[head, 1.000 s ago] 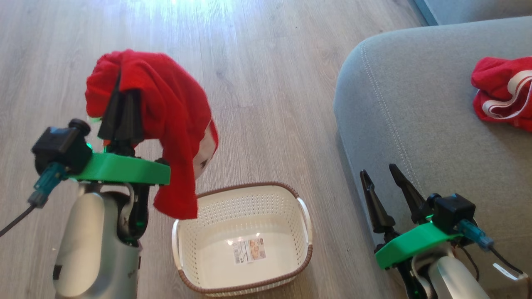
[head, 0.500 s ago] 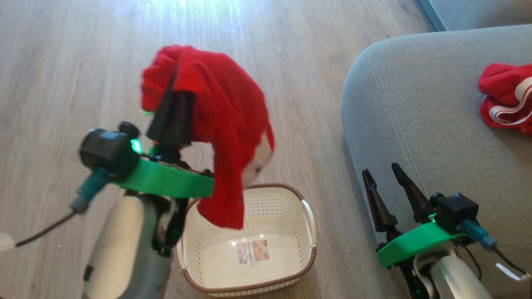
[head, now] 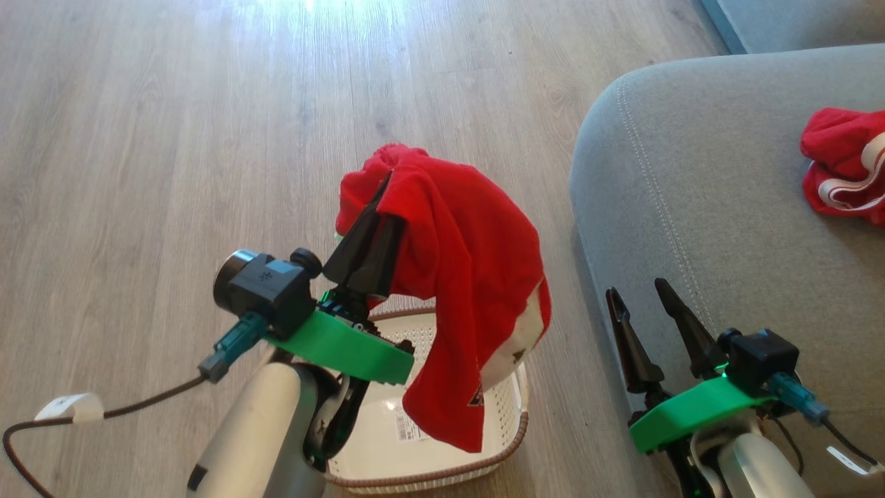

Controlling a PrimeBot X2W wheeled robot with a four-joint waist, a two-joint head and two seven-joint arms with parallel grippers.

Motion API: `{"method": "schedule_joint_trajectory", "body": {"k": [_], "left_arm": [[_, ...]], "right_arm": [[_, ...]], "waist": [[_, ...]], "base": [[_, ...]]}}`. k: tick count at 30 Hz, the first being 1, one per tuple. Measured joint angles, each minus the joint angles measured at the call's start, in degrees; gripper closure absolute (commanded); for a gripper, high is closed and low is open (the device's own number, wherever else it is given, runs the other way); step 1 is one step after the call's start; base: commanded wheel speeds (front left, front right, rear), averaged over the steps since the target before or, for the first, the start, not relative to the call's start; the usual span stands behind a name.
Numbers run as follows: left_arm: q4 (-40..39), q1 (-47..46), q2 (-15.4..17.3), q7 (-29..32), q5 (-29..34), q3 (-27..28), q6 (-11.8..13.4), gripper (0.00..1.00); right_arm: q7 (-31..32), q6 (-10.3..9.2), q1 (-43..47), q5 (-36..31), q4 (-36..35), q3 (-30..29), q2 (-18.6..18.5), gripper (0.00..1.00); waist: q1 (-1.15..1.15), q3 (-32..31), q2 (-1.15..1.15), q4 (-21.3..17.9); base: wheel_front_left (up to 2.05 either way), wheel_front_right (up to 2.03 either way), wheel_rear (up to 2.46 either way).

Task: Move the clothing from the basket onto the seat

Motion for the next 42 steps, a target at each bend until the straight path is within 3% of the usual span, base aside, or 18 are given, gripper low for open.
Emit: {"method": "schedule_joint_trajectory", "body": {"k": [24,34,42], "left_arm": [[1.74,-0.01,0.01,0.00,1.14,1.63,-0.03,1.00],[2.77,-0.02,0.01,0.00,1.35,2.85,-0.08,1.00],[2.82,-0.07,0.02,0.00,1.77,1.18,-0.05,1.00]], "right_arm": [[0.00,0.00,-0.05,-1.55,-1.05,2.66,-1.05,0.00],[0.00,0.00,-0.18,-2.30,-6.08,14.84,-6.26,0.00],[0.00,0.00,-2.88,-4.56,-7.60,22.96,-7.31,0.00]], "waist": [[0.00,0.58,0.00,-1.34],[0.00,0.99,0.00,-2.16],[0.00,1.21,0.00,-2.02]], "base": [[0.00,0.00,0.00],[0.00,0.00,0.00],[0.00,0.00,0.00]]}}
